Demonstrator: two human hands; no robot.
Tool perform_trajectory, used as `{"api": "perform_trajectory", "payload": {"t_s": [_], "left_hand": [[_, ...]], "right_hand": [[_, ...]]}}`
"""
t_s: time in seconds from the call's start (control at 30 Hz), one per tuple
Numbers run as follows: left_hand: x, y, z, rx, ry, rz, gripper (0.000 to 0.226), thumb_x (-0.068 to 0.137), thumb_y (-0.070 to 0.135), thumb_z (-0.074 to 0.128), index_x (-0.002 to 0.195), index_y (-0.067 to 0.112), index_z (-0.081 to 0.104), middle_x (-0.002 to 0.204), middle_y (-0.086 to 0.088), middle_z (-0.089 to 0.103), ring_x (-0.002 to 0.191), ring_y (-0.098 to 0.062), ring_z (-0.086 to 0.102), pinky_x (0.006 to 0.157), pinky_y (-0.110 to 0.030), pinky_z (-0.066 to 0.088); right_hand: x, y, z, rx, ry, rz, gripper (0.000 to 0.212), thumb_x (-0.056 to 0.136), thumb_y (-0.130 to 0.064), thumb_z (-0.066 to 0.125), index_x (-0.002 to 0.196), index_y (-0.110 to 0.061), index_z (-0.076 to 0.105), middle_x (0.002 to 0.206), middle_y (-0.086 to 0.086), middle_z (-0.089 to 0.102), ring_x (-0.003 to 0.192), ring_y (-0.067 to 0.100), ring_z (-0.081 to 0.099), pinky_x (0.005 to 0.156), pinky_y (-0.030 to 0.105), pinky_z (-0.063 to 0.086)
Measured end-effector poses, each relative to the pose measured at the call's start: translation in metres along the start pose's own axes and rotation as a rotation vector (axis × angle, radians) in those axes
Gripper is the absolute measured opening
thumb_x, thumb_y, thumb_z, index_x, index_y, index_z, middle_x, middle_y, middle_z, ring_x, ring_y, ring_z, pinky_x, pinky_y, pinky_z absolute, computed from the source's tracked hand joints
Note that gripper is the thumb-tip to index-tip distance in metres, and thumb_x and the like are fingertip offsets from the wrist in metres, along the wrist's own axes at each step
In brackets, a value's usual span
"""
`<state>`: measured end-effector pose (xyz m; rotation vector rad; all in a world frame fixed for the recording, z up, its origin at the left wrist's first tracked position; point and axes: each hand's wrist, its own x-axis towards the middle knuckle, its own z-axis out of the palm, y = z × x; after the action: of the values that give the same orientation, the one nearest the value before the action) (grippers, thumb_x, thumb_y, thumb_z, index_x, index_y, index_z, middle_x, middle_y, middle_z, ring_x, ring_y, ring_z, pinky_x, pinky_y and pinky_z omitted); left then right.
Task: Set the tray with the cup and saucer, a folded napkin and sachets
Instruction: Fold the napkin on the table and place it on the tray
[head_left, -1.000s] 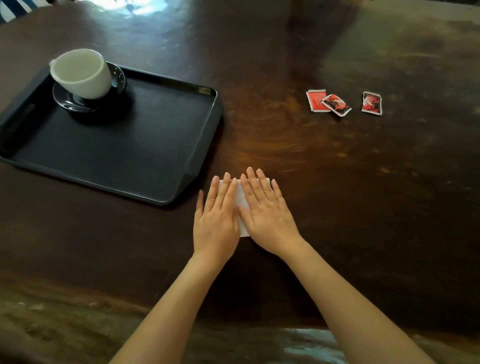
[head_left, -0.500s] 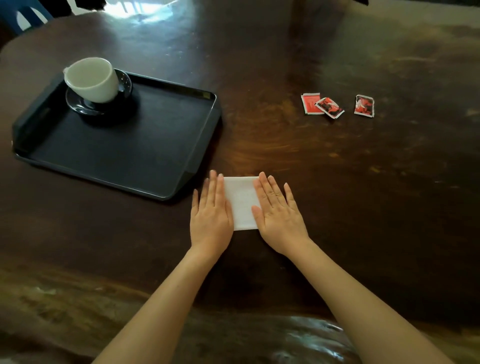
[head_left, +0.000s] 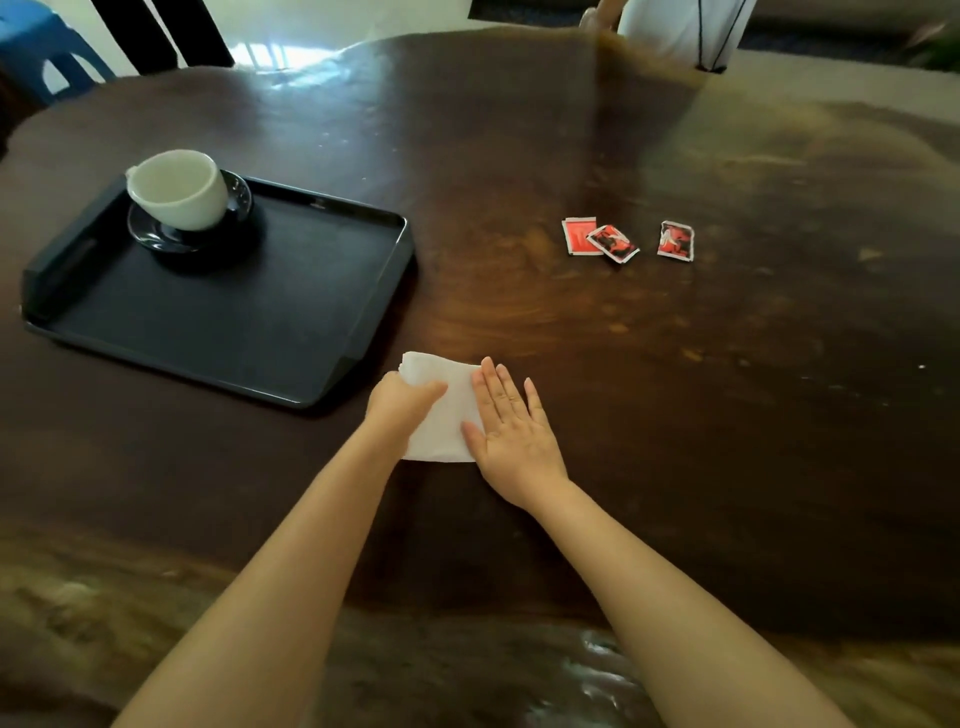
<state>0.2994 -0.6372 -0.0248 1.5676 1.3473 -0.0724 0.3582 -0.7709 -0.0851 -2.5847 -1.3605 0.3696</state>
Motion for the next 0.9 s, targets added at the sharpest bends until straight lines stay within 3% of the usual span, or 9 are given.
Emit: {"api": "perform_trajectory", "payload": {"t_s": [0.2,0.3,0.37,0.4,0.47,0.6,0.67,0.77,0.9], "left_hand": [[-0.019,-0.007,0.003,-0.009,0.01,0.268,0.026,0.093,0.026,0.047,0.116,0.018,0.04,0.111,-0.007,0.056,0.084,-0.015,0.054,0.066,-0.031,0.047],[-0.027,-0.006,-0.01,-0.277,-0.005,0.316,0.033,0.09,0.025,0.054,0.119,0.028,0.039,0.116,-0.004,0.055,0.093,-0.016,0.058,0.067,-0.032,0.053],[-0.034,-0.001,-0.024,-0.575,-0.121,0.327,0.038,0.088,0.024,0.058,0.121,0.033,0.04,0.114,-0.003,0.056,0.096,-0.02,0.062,0.062,-0.034,0.056],[-0.037,0.001,-0.03,-0.705,-0.194,0.339,0.041,0.087,0.024,0.059,0.123,0.032,0.041,0.114,-0.004,0.057,0.096,-0.022,0.063,0.062,-0.036,0.057],[-0.044,0.003,-0.04,-0.89,-0.307,0.377,0.042,0.086,0.025,0.061,0.124,0.026,0.043,0.111,-0.006,0.061,0.093,-0.023,0.067,0.066,-0.039,0.057],[-0.053,0.002,-0.053,-1.131,-0.409,0.295,0.04,0.085,0.027,0.061,0.123,0.02,0.047,0.113,-0.013,0.065,0.098,-0.028,0.067,0.073,-0.043,0.057],[-0.054,-0.005,-0.061,-1.193,-0.467,0.226,0.042,0.085,0.025,0.062,0.124,0.019,0.048,0.118,-0.015,0.063,0.103,-0.03,0.065,0.077,-0.046,0.056],[-0.045,-0.014,-0.095,-1.125,-0.513,0.236,0.05,0.079,0.016,0.066,0.126,0.015,0.048,0.12,-0.013,0.061,0.104,-0.028,0.064,0.077,-0.04,0.056],[-0.014,-0.013,-0.163,-0.558,-0.35,0.464,0.046,0.078,0.033,0.067,0.12,0.024,0.053,0.109,0.003,0.064,0.095,-0.011,0.064,0.07,-0.024,0.053]], "right_hand": [[0.001,-0.001,-0.01,0.131,-0.017,0.038,0.064,0.098,-0.046,0.019,0.146,-0.016,-0.011,0.158,0.001,-0.012,0.142,0.01,-0.013,0.114,0.032,-0.013],[0.002,-0.016,-0.033,0.648,-0.01,0.251,0.065,0.095,-0.049,0.034,0.148,-0.017,0.015,0.156,0.002,0.018,0.143,0.018,0.012,0.118,0.04,0.009],[-0.001,-0.033,-0.053,1.13,0.03,0.397,0.053,0.088,-0.056,0.046,0.13,-0.023,0.046,0.131,0.0,0.055,0.124,0.019,0.05,0.096,0.038,0.048],[-0.001,-0.044,-0.061,1.313,0.075,0.439,0.046,0.085,-0.057,0.052,0.117,-0.026,0.053,0.114,-0.002,0.064,0.107,0.015,0.063,0.079,0.03,0.055],[0.0,-0.062,-0.073,1.489,0.241,0.506,0.037,0.08,-0.055,0.061,0.104,-0.028,0.057,0.1,-0.002,0.067,0.087,0.014,0.069,0.062,0.025,0.057],[0.01,-0.102,-0.081,1.757,0.492,0.79,0.023,0.082,-0.047,0.063,0.094,-0.028,0.057,0.096,0.001,0.067,0.085,0.02,0.068,0.07,0.038,0.06],[0.016,-0.122,-0.081,1.671,0.593,0.895,0.019,0.09,-0.044,0.052,0.096,-0.026,0.054,0.093,-0.001,0.064,0.083,0.018,0.067,0.069,0.036,0.059],[0.028,-0.146,-0.083,1.281,0.772,0.912,0.021,0.096,-0.041,0.038,0.098,-0.022,0.047,0.085,-0.009,0.054,0.074,0.006,0.059,0.055,0.019,0.047],[0.049,-0.18,-0.088,0.85,0.772,0.667,0.02,0.098,-0.036,0.036,0.092,-0.02,0.046,0.077,-0.015,0.049,0.068,0.004,0.056,0.052,0.014,0.041]]}}
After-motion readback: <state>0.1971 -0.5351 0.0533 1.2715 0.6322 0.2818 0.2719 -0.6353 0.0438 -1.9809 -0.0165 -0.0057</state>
